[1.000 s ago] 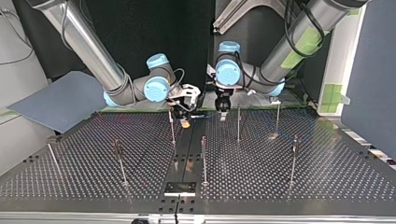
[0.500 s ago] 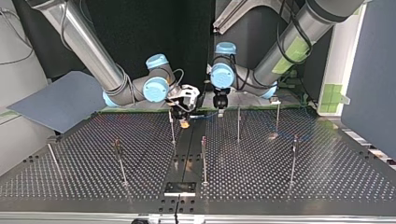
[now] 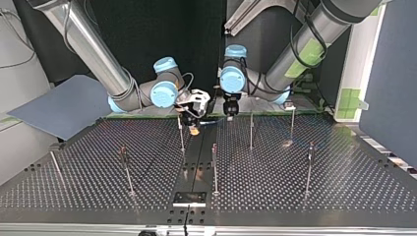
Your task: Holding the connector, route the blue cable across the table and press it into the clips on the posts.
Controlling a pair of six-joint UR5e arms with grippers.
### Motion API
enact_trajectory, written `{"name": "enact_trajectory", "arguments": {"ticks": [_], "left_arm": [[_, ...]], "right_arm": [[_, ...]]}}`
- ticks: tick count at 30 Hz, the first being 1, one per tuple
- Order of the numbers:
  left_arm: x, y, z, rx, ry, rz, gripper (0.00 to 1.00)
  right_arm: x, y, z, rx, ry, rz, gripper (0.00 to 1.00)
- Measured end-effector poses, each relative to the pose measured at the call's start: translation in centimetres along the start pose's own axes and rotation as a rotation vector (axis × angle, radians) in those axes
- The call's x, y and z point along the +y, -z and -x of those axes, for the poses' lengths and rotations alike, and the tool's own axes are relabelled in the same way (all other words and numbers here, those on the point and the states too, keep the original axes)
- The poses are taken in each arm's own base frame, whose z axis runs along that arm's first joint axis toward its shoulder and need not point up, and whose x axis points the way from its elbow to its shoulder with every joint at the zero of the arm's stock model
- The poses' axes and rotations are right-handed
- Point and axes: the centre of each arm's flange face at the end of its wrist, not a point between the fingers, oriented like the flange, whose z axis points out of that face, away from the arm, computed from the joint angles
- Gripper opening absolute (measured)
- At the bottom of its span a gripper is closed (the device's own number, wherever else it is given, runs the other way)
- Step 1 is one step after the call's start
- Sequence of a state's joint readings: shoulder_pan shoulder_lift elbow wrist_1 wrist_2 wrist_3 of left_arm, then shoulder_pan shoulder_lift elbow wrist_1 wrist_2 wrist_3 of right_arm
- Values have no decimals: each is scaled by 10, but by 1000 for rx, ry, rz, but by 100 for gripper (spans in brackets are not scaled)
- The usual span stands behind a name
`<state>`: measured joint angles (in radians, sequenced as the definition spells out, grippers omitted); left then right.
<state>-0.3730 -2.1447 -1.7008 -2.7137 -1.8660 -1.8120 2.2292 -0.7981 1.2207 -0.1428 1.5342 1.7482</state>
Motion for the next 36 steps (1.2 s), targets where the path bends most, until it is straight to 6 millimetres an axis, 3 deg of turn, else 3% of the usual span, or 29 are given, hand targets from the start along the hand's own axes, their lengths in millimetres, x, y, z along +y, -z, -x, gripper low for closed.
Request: {"name": "enact_trajectory", "arguments": {"ticks": [8,17,24,36], "left_arm": [[-8,9,21,-5,2,-8,0],[-10,28,61,-43,19,19,0],[-14,43,86,-64,18,16,0],[-28,78,130,-105,25,-17,0]], "right_arm": [[-2,5,-12,11,1,-3,0],[1,24,-54,36,-15,6,0],[6,45,-82,30,-19,21,0],[1,89,-97,2,-33,-3,0]]}}
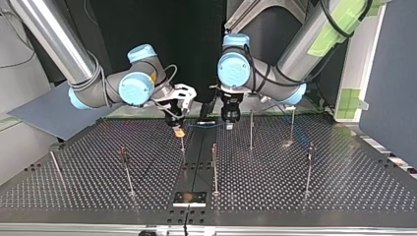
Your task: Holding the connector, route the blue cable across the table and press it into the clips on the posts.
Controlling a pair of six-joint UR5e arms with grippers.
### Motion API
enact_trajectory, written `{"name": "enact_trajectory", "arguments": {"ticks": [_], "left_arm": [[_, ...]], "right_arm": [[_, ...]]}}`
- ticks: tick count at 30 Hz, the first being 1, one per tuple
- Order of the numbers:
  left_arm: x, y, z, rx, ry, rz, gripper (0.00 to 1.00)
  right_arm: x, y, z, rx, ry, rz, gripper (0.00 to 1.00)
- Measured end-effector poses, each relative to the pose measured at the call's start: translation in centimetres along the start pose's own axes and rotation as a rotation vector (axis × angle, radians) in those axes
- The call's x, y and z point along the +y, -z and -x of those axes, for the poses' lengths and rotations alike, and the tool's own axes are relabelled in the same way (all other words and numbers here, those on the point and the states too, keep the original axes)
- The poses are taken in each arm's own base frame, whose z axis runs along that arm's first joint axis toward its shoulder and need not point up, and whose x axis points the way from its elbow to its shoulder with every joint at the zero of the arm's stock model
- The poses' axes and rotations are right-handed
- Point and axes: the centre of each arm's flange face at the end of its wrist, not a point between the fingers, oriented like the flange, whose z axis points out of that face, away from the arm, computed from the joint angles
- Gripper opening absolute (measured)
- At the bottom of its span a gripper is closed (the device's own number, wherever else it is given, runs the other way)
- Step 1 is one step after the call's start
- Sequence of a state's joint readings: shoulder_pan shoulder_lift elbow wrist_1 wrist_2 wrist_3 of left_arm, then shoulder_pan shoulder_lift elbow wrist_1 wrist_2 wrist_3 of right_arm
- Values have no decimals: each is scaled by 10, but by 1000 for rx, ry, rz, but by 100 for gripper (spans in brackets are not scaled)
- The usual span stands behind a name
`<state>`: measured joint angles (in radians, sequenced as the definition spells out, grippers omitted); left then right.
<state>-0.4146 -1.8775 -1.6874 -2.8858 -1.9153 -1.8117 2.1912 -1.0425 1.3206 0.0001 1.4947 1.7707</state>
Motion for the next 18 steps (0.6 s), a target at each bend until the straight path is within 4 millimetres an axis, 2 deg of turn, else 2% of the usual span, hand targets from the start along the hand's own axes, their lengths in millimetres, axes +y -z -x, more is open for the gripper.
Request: {"name": "enact_trajectory", "arguments": {"ticks": [11,18], "left_arm": [[-5,28,47,-57,19,-9,0],[-5,50,78,-103,31,10,0]], "right_arm": [[-15,36,-44,32,-24,-63,0],[-25,66,-85,96,-19,-99,0]]}}
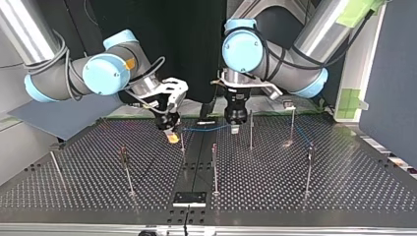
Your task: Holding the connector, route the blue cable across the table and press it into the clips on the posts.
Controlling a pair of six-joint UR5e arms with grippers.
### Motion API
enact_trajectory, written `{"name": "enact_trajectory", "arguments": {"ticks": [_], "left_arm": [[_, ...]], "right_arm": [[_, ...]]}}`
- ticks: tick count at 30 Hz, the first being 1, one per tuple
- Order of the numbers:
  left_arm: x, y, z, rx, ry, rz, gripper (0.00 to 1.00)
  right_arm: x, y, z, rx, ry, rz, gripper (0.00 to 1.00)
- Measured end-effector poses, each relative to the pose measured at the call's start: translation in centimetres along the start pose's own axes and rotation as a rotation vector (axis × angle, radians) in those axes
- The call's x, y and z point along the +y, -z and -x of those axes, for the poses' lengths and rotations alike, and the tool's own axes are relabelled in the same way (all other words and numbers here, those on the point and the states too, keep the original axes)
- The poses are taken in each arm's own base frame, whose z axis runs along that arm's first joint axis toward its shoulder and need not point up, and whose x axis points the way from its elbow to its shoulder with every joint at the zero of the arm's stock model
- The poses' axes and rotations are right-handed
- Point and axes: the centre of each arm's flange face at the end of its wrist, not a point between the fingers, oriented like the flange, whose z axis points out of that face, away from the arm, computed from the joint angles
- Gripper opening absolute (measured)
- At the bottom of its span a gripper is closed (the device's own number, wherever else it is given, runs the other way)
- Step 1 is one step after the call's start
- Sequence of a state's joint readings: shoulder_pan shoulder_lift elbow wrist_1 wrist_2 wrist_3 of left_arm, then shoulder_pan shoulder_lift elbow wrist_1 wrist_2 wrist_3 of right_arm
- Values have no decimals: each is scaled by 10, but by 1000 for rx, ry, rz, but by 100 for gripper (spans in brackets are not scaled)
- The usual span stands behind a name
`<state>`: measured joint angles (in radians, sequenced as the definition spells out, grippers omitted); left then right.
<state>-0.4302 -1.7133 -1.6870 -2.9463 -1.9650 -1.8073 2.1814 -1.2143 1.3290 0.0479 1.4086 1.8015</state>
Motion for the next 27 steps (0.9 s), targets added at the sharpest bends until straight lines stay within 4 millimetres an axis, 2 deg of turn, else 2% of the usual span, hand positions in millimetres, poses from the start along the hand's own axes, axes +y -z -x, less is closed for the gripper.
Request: {"name": "enact_trajectory", "arguments": {"ticks": [8,11,13,22,27], "left_arm": [[-2,14,35,-74,27,-16,0],[-4,16,51,-113,43,-35,0],[-6,14,55,-123,48,-42,0],[-5,-15,45,-131,48,-42,0],[-2,-34,30,-123,38,-34,0]], "right_arm": [[-14,24,-41,67,-3,-57,0],[-20,33,-56,94,-4,-76,0],[-23,38,-64,108,-1,-81,0],[-6,25,-57,99,-9,-60,0],[9,13,-47,83,-16,-42,0]]}}
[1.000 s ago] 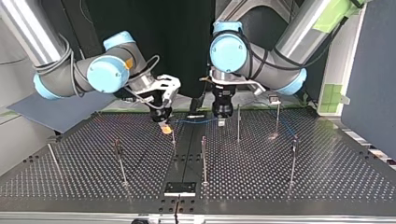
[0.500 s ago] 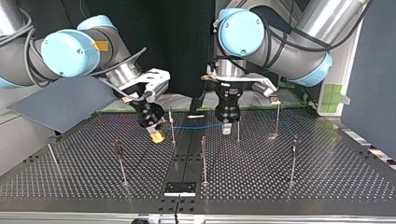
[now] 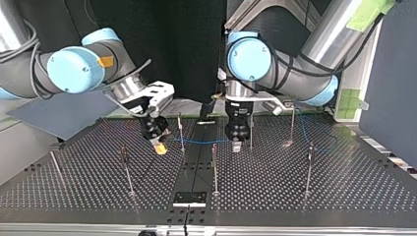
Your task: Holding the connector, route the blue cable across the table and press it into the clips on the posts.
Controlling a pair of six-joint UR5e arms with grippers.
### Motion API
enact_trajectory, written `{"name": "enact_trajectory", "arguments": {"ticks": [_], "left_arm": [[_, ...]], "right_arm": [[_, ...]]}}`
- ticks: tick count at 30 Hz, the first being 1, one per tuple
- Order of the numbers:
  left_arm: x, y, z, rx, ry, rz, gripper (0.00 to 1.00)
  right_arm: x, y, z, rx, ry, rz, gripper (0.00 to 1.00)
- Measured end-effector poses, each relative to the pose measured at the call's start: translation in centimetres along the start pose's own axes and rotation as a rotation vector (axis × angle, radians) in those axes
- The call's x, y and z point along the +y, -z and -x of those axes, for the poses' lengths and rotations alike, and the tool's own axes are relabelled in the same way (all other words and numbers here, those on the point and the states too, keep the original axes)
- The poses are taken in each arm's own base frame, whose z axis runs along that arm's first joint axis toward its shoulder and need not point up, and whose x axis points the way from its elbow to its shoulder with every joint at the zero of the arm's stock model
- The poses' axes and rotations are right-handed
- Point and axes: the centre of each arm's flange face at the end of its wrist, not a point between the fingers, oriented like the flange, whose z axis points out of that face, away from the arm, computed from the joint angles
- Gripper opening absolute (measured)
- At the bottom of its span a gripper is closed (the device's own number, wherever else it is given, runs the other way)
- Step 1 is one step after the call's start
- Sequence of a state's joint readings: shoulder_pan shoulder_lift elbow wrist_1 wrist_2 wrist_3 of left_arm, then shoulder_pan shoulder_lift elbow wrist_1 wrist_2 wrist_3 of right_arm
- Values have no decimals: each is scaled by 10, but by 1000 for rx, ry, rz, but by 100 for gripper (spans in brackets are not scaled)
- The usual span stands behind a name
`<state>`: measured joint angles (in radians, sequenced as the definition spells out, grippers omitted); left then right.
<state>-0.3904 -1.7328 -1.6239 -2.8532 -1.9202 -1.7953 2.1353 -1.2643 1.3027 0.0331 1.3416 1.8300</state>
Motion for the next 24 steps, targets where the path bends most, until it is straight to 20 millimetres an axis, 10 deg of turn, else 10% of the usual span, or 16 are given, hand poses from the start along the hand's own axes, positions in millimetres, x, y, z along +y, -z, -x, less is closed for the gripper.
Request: {"name": "enact_trajectory", "arguments": {"ticks": [24], "left_arm": [[17,-76,-29,16,-24,-5,0]], "right_arm": [[38,-39,5,10,-7,15,0]]}}
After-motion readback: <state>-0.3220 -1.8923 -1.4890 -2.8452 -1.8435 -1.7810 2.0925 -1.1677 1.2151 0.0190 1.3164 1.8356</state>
